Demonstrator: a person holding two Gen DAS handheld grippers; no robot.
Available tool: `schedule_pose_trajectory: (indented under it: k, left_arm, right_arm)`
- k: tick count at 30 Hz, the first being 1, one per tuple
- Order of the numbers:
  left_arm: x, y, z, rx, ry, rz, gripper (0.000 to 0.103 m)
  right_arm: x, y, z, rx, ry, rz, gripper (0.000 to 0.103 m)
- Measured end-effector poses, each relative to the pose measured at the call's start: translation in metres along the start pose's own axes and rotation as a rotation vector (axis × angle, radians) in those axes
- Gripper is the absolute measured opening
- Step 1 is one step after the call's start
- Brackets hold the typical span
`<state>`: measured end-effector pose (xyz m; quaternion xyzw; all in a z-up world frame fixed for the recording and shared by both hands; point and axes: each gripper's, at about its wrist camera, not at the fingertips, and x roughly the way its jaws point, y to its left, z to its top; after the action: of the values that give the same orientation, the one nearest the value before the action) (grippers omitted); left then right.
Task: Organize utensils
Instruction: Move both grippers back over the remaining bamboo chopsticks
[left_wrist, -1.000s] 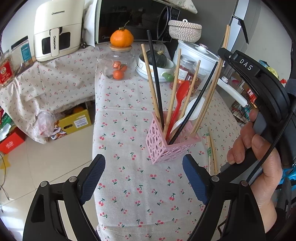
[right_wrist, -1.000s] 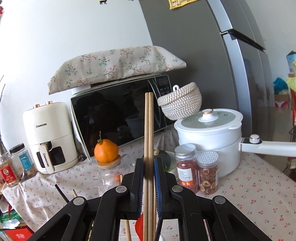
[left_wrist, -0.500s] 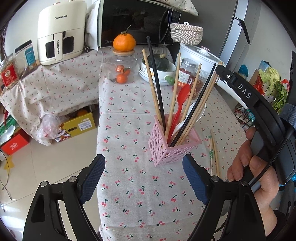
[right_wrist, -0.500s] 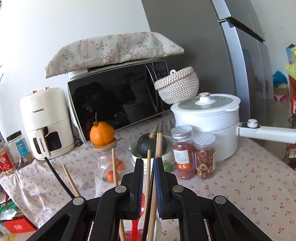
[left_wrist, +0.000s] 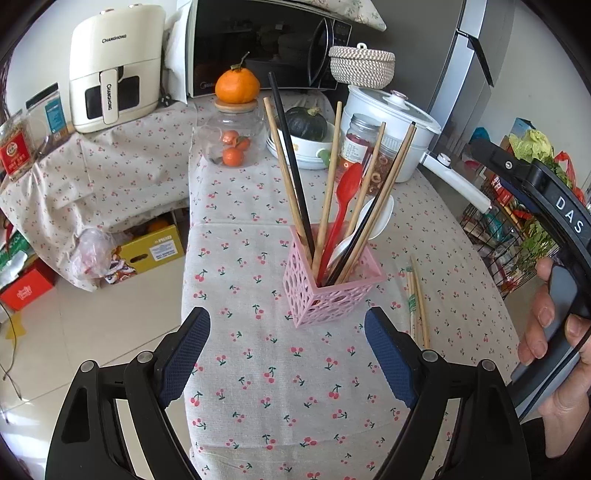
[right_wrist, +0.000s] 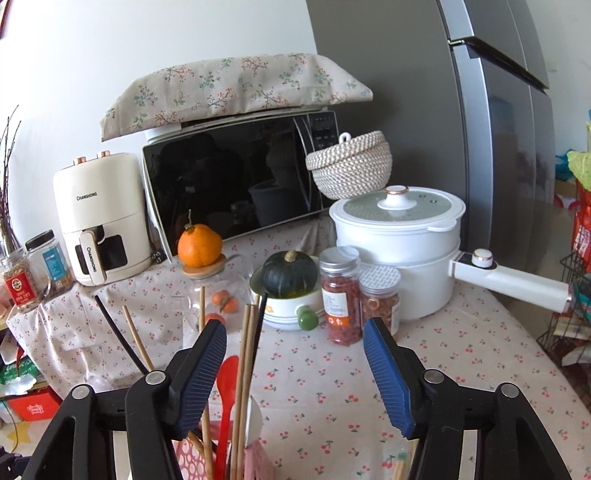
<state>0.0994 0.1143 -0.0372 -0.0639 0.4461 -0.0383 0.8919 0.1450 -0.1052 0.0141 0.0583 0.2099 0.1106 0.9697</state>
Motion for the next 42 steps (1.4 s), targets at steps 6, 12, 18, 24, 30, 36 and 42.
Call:
schedule_pose_trajectory:
  k: [6, 12, 18, 24, 30, 36, 42]
  left_arm:
    - [0.003, -0.011, -0.007, 0.017, 0.013, 0.002, 0.088]
    - [0.009, -0.032, -0.017, 0.074, 0.019, 0.001, 0.088]
    - [0.024, -0.055, -0.03, 0.131, 0.032, -0.007, 0.088]
    - [0.05, -0.075, -0.048, 0.143, 0.066, -0.042, 0.088]
    - [0.077, -0.088, -0.063, 0.174, 0.061, -0.018, 0.088]
    - [0.099, -0.093, -0.069, 0.177, 0.081, -0.015, 0.088]
    - [0.108, -0.092, -0.071, 0.192, 0.081, 0.008, 0.088]
  right_arm:
    - [-0.011, -0.026, -0.001, 0.027, 0.1, -0.037, 0.084]
    - [-0.016, -0.057, -0.013, 0.034, 0.18, -0.114, 0.091]
    - [-0.008, -0.093, -0.034, 0.078, 0.282, -0.152, 0.092]
    - [0.017, -0.117, -0.058, 0.078, 0.417, -0.147, 0.092]
    - [0.054, -0.129, -0.098, 0.039, 0.596, -0.141, 0.092]
    - [0.079, -0.13, -0.121, -0.019, 0.709, -0.137, 0.092]
    - [0.091, -0.129, -0.124, -0.012, 0.733, -0.116, 0.092]
